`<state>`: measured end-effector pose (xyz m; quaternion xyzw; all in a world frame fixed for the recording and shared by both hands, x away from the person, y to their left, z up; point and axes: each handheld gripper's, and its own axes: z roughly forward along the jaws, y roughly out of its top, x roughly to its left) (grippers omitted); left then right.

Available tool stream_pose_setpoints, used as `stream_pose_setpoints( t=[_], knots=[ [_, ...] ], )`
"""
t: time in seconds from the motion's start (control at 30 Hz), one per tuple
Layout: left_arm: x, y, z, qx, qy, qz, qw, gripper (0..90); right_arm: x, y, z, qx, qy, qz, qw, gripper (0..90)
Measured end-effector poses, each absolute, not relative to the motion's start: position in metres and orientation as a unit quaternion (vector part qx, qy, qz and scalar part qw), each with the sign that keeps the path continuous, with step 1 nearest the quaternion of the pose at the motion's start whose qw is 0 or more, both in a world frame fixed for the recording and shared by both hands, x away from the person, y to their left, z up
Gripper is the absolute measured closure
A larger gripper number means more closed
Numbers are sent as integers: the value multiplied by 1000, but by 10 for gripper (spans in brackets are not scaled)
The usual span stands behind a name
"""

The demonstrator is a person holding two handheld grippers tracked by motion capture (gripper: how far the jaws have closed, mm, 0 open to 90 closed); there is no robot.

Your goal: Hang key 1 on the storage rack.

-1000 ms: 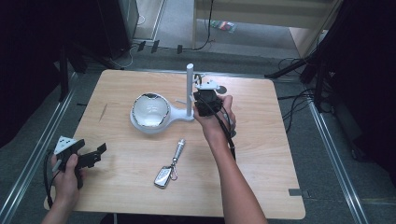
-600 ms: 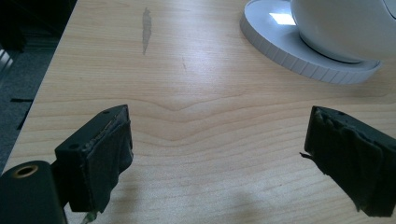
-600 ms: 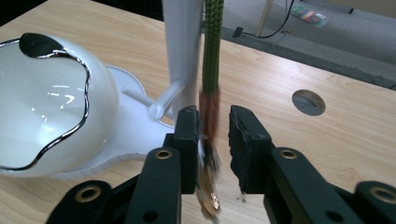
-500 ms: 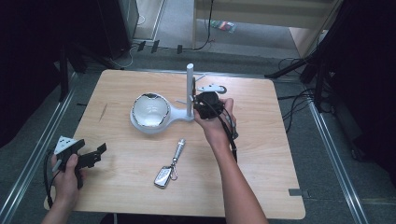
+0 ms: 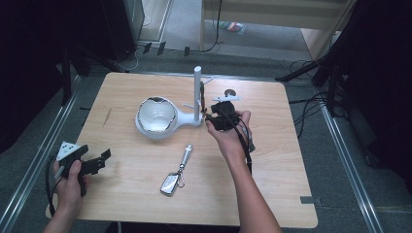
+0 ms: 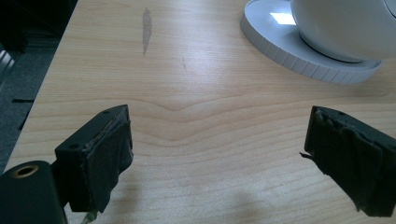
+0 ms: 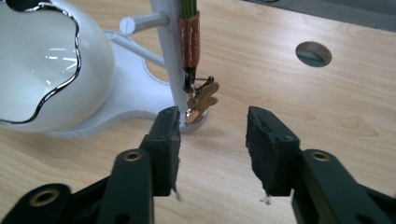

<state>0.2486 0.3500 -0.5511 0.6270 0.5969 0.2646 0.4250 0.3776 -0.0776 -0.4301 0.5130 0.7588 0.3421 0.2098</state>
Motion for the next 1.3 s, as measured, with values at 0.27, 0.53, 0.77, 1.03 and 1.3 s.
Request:
stream_pose_setpoints(
  t=[0.27, 0.53, 0.77, 1.03, 1.3],
  knots=[
    [249, 350, -551, 626, 598, 264, 426, 81, 368, -75, -432, 530, 770, 313, 171, 387],
    [249, 350, -551, 626, 597, 264, 426, 81, 359, -67, -444, 528, 791, 267, 155, 185],
    [249, 350, -551, 626, 598, 264, 426, 81, 356, -66, -457, 536, 796, 244, 141, 147],
    [249, 351, -551, 625, 597, 263, 428, 80, 349, -57, -469, 538, 806, 219, 111, 152],
    [249, 351, -551, 626, 597, 263, 427, 80, 340, -52, -484, 543, 805, 220, 89, 184]
  ],
)
